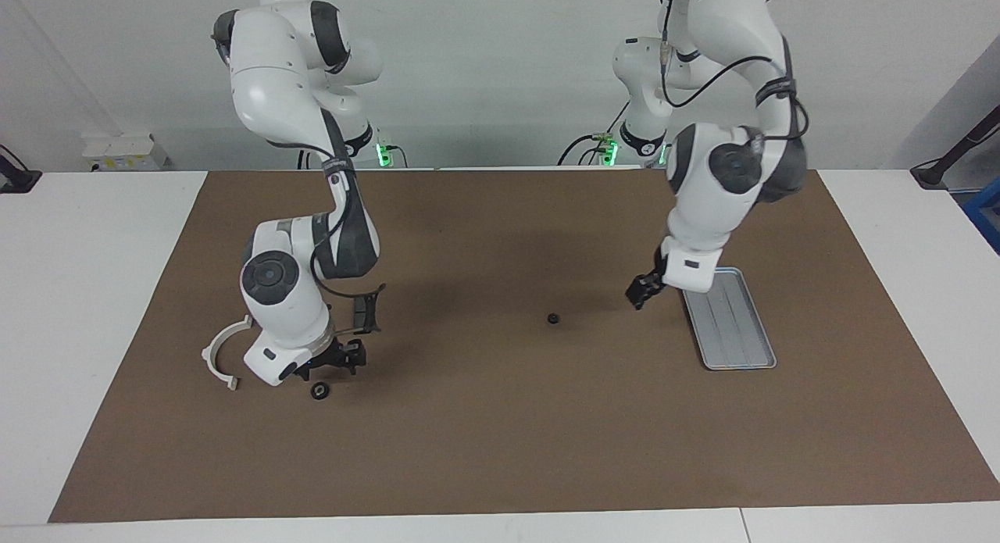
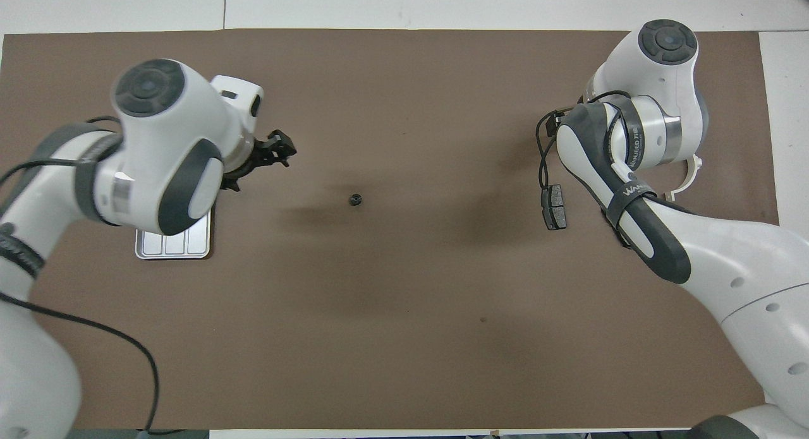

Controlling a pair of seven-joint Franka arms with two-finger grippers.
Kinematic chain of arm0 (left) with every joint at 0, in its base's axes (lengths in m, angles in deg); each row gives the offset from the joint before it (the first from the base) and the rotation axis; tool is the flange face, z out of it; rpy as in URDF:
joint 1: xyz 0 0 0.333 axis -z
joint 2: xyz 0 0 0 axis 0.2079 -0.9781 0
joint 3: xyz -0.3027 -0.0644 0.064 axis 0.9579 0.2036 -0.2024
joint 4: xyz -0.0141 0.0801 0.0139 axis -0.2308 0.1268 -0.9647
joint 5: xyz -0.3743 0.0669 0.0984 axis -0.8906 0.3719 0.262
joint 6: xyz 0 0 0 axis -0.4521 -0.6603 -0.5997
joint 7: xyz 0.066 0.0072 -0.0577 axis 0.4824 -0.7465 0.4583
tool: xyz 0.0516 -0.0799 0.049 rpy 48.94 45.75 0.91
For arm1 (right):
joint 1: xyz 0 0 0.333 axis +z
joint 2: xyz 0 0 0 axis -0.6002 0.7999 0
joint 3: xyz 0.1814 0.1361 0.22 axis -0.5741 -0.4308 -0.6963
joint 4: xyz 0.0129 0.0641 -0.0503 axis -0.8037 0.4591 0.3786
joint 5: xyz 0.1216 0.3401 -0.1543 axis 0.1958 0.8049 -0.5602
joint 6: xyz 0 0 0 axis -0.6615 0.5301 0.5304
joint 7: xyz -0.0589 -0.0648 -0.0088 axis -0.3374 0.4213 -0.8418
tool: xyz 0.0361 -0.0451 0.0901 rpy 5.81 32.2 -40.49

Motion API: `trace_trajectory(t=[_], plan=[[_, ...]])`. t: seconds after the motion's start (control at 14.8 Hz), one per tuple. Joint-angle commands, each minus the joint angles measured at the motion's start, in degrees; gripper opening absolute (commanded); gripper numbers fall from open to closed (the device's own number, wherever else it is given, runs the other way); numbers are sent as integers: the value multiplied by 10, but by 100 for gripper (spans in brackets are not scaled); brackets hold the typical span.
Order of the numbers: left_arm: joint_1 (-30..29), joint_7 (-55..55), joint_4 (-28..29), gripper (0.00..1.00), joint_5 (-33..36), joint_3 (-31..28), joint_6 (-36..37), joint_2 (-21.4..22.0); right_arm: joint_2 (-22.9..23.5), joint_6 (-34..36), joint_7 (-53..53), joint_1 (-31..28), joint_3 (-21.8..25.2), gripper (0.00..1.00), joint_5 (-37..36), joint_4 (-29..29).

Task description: Place bearing gear from tray to pile

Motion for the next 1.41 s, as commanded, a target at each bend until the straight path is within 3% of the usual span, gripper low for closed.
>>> trace_trajectory(t=[0.0,0.34,0.61,1.08,1.35], plan=[[-43,86,24,100,6,6,56,58,-38,72,-152,75,-7,100,9,-23],[-111,204,20,100,6,6,112,108,-24,69,-435,221,-12,100,33,-59],[-112,225,24,100,6,6,132,114,71,52,-539,289,-12,100,26,-144],[-120,252,38,100,6,7,154,129,147,5,-548,316,-5,100,5,-177],[-120,268,52,100,6,6,150,143,160,4,-549,318,-4,100,3,-177]])
